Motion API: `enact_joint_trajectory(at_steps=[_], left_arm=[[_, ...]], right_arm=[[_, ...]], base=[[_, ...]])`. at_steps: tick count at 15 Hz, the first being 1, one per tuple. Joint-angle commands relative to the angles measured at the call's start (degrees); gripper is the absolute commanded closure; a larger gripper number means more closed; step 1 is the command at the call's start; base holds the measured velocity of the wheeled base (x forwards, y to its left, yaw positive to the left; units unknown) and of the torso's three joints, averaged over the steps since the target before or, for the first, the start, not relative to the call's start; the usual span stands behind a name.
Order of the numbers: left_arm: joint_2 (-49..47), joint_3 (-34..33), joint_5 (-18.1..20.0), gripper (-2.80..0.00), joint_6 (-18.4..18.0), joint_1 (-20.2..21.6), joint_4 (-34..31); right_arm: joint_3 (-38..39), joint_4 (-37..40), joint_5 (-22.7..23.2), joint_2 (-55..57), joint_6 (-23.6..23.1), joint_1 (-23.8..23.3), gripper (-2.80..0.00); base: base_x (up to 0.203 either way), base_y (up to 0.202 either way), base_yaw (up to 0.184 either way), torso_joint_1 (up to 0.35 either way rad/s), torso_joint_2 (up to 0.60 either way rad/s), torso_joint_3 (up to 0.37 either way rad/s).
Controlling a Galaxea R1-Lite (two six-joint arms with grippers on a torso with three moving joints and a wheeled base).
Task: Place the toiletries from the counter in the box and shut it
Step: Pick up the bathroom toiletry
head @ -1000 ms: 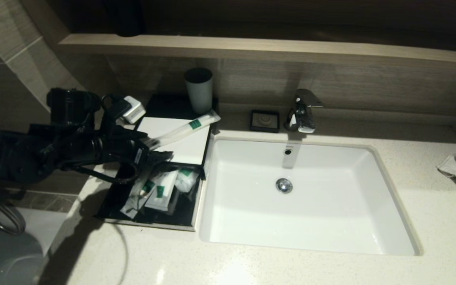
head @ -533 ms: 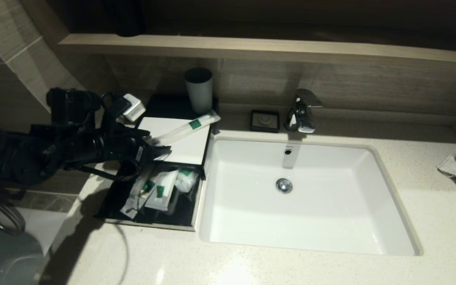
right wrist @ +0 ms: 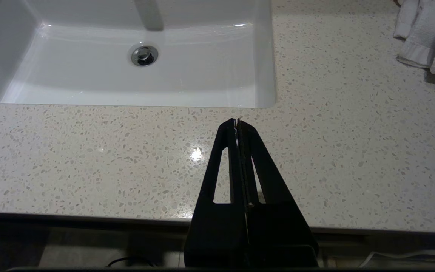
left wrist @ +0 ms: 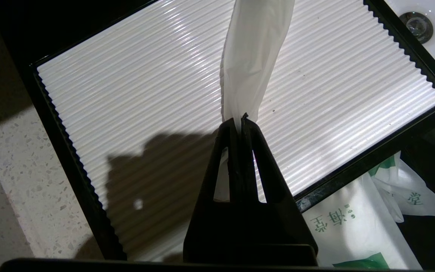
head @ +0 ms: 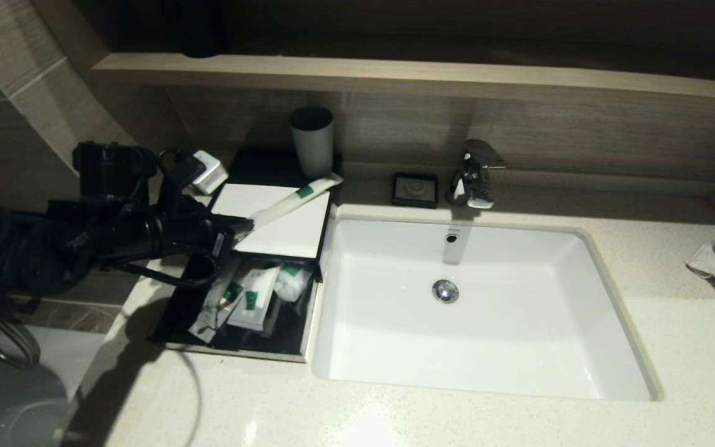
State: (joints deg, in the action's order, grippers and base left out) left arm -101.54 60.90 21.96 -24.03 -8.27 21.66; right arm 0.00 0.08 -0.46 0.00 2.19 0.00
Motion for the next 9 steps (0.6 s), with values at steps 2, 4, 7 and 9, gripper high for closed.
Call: enact_joint_trajectory(at_steps=[2,4,7,9], left_arm=[[0.42,0.36,0.19,0.00,0.08,0.00,0.05],[0.70,0.29,0.19,0.00,0.12,0.00,0.05],[1.80,-0.15,0.28,0.00,0.12,0.00,-0.04],[2.57,-0.26,0.29,0.00,0.21,0.00,-0.15]], right_arm=[[0.00,0.01,0.02,0.00,0.00,0.00,0.00],[0.00,0.01,0.02,0.00,0.00,0.00,0.00],[0.00,-0.03,0.02,0.00,0.00,0.00,0.00],[0.00,-0.02,0.02,0.00,0.00,0.00,0.00]], base=[[0.000,0.000,0.000,0.000,0.00,0.000],[0.000,0.000,0.000,0.000,0.00,0.000],[0.000,0.000,0.000,0.000,0.00,0.000],[0.000,0.000,0.000,0.000,0.00,0.000]])
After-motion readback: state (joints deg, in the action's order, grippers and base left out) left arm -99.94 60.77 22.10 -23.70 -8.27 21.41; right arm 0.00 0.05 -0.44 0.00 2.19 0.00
